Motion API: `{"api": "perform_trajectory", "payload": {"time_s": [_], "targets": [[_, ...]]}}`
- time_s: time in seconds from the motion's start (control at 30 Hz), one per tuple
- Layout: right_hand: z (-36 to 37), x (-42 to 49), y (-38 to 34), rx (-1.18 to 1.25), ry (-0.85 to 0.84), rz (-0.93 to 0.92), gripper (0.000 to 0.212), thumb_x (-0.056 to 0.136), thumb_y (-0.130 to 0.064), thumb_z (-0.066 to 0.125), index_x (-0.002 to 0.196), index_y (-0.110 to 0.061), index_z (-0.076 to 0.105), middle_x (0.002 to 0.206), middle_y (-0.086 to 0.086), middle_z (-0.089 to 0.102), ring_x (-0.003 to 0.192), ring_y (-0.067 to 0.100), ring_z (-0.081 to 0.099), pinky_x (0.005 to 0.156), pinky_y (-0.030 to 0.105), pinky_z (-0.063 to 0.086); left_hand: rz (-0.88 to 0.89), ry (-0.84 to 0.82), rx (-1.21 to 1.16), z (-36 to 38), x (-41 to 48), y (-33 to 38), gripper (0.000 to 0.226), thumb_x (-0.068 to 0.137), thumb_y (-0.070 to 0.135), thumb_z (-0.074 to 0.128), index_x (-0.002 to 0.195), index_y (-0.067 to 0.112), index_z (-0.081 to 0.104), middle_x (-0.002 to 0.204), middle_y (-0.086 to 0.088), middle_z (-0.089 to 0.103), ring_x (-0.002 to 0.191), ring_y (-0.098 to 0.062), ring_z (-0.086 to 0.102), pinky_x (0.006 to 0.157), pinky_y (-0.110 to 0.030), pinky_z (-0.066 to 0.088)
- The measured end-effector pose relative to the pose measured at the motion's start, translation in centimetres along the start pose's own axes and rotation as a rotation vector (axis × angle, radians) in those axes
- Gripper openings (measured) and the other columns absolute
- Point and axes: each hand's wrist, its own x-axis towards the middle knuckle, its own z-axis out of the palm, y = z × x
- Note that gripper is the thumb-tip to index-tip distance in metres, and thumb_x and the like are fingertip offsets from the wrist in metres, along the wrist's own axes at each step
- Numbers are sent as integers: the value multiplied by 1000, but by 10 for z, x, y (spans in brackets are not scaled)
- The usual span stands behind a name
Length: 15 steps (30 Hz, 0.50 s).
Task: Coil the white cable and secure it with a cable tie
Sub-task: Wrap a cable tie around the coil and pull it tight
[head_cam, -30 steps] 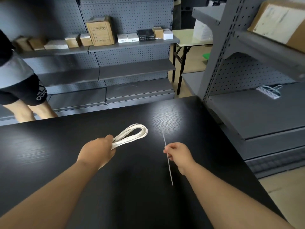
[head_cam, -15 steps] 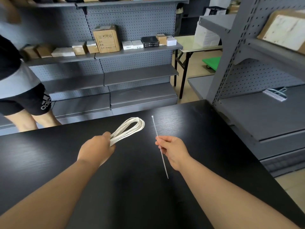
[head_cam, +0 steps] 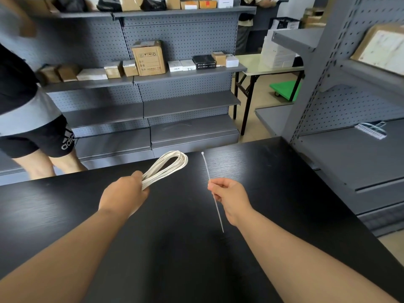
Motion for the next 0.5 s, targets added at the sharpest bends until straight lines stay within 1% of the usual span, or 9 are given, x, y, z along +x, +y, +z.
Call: {"api": "perform_trajectory", "payload": {"time_s": [0.17, 0.37, 0.43, 0.5], "targets": [[6, 0, 1, -12, 6, -21, 14, 84, -7, 65, 80, -20, 66, 79, -4, 65, 71, 8, 56, 70, 21, 46, -1, 17, -14, -1, 0, -6, 16, 90, 29, 46, 93, 14, 49, 72, -5, 58, 68, -32, 58, 59, -32, 44], [7, -1, -1, -1, -8, -10, 11, 85, -8, 64, 86, -18, 67, 78, -2, 65, 69, 9, 55, 70, 21, 47, 0, 30, -18, -2, -1, -7, 17, 90, 31, 46, 92, 14, 48, 72, -5, 59, 66, -31, 58, 57, -32, 43], [7, -3, -2, 24, -18, -3, 9, 87, -10, 63, 85, -18, 67, 79, 0, 65, 72, 10, 56, 73, 23, 49, -4, 29, -21, -2, -1, -6, 17, 90, 31, 47, 92, 14, 48, 72, -6, 59, 67, -32, 58, 57, -32, 43], [8, -4, -3, 12, -16, 2, 7, 88, -13, 62, 86, -17, 67, 80, 1, 66, 76, 12, 58, 80, 26, 52, -5, 32, -30, -2, -3, -4, 17, 90, 30, 46, 92, 14, 48, 71, -5, 58, 67, -32, 58, 57, -32, 43]]}}
